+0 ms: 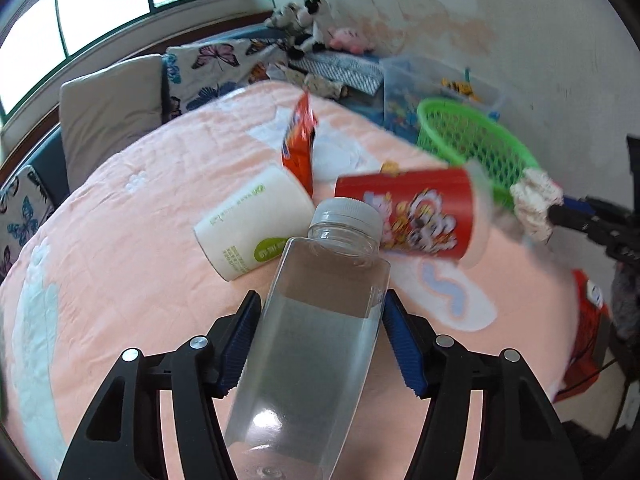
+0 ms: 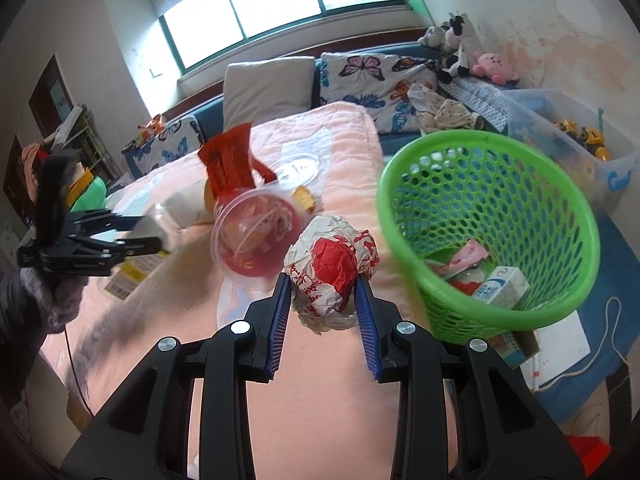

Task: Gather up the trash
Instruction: 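Drop the paper ball into the basket with the right tool while the left tool grasps the clear bottle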

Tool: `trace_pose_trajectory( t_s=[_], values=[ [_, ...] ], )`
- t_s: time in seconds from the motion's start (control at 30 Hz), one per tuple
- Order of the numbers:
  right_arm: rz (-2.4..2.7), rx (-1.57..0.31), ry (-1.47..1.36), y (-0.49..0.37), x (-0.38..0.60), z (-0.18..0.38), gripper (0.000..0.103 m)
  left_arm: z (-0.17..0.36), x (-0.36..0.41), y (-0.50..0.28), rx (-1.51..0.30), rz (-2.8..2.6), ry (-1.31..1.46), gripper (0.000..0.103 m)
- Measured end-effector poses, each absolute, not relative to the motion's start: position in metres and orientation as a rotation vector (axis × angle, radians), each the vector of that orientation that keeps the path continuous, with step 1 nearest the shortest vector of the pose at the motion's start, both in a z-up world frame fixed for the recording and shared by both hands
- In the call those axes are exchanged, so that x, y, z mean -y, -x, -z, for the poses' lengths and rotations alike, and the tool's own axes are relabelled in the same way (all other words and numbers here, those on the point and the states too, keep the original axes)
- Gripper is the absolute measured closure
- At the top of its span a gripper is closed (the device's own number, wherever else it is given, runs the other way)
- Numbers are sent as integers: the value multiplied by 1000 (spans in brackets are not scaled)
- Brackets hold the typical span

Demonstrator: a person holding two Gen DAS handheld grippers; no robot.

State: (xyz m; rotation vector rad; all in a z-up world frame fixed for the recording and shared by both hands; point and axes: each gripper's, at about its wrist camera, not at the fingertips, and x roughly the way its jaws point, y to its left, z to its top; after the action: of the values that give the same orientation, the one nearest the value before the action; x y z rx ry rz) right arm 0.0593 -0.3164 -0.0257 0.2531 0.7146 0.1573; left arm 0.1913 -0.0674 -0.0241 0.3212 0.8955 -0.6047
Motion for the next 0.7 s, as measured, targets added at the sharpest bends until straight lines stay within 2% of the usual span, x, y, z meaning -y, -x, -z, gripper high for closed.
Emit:
trace_pose_trajectory(
  t_s=[0.27, 0.7],
  values=[
    [-67, -705, -250, -66, 357, 19, 70, -19, 81, -177, -827, 622, -236, 43],
    [103, -763, -219, -107, 429, 40, 67, -63, 166, -187, -771, 720, -148, 43]
  ],
)
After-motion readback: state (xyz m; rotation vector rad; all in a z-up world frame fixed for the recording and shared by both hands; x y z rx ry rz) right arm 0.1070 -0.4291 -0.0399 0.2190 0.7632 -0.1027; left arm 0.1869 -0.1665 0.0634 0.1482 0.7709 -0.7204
